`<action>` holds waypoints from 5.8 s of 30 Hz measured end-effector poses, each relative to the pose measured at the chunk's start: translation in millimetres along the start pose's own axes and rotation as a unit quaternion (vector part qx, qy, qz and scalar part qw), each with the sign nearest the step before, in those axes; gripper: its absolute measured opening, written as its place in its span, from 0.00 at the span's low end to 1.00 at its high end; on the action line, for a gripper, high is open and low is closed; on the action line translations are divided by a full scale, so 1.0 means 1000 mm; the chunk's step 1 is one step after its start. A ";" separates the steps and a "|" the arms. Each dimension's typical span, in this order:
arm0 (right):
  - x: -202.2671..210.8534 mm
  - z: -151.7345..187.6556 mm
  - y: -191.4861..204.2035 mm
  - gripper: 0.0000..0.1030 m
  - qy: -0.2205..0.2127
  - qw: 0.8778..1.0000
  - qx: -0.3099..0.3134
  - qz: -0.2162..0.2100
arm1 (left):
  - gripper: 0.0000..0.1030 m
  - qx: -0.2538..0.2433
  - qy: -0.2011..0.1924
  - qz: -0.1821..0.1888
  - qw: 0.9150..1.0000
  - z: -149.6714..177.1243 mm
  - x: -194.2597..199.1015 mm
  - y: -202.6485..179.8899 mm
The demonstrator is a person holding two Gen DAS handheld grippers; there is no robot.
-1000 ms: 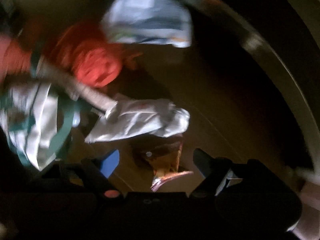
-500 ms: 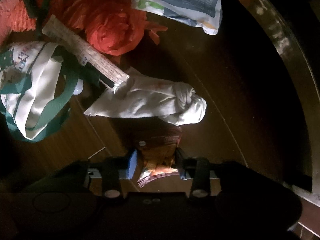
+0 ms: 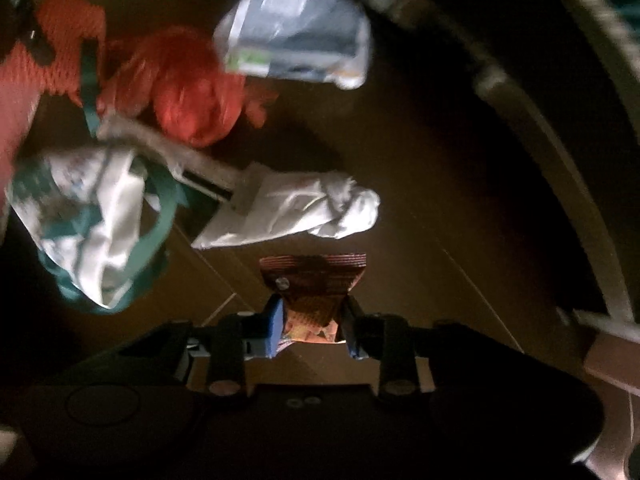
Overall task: Collect trash
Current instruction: 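Grasp the red mesh sleeve with the left gripper while the right gripper grasps the snack wrapper, then lift the mesh sleeve and snack wrapper up over the teal wastebasket, then open both grippers to drop the mesh sleeve and wrapper into the wastebasket, then lower both tools from the wastebasket back toward the trash pile, then grasp the red plastic bag with the left gripper while the right gripper grasps the Christmas-print paper bag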
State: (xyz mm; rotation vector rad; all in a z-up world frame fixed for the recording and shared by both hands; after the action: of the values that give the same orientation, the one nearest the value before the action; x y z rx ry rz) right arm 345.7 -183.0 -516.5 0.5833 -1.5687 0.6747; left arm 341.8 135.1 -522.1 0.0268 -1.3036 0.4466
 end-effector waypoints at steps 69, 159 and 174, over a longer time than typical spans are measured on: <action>0.607 -0.151 -0.037 0.27 -0.452 0.869 -0.123 0.161 | 0.11 -0.207 -0.486 -0.044 0.848 0.076 0.588 -0.283; 0.538 -0.020 0.049 0.82 -0.372 0.915 -0.145 0.053 | 0.98 -0.252 -0.422 -0.013 0.871 0.230 0.457 -0.178; 0.348 -0.011 0.057 0.83 -0.298 0.937 -0.181 -0.015 | 0.99 -0.248 -0.281 -0.071 0.924 0.145 0.295 -0.106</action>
State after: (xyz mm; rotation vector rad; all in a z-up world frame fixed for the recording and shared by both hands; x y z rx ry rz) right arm 277.1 -129.5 -175.0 0.5578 -2.1818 0.1673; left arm 299.4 89.2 -182.1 -0.1872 -1.9385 -0.0394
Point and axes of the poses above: each gripper's, at about its wrist camera, not at the fingertips, and x roughly against the way its jaws point, y to its left, z to its underside, the point moved 3 cm from there along -x, roughly the way its jaws point, and after that the axes turned 5 degrees about x, right-handed, at the moved point
